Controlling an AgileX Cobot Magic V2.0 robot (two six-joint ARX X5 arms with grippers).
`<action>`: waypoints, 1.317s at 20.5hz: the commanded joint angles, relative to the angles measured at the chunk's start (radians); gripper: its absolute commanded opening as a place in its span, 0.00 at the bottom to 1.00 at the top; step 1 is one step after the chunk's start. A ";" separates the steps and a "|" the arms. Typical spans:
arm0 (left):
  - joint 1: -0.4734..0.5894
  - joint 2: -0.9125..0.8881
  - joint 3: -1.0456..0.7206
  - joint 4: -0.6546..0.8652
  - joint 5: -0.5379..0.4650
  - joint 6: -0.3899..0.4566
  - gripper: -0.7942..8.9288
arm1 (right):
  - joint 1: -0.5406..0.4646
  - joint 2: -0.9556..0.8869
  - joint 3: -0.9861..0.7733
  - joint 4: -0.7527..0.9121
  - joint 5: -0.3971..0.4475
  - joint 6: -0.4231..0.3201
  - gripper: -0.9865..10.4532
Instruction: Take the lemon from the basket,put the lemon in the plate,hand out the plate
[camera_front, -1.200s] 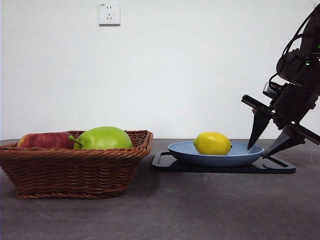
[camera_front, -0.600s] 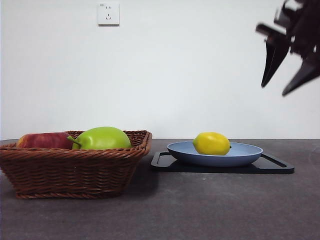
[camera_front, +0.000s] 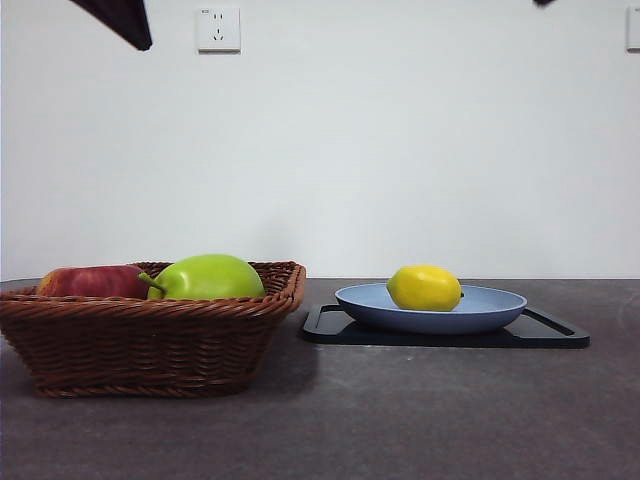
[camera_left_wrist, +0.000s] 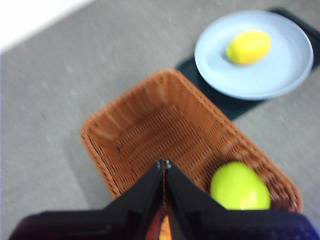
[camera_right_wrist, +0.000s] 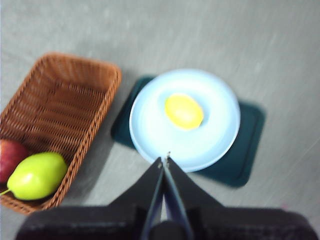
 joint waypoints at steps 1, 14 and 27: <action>0.027 -0.042 -0.023 0.040 0.072 0.014 0.09 | 0.052 -0.079 -0.048 0.079 0.069 -0.017 0.09; 0.042 -0.747 -0.630 0.368 0.069 -0.120 0.09 | 0.173 -0.706 -0.746 0.662 0.251 -0.021 0.09; 0.042 -0.792 -0.631 0.367 0.076 -0.141 0.09 | 0.173 -0.734 -0.761 0.645 0.369 -0.017 0.09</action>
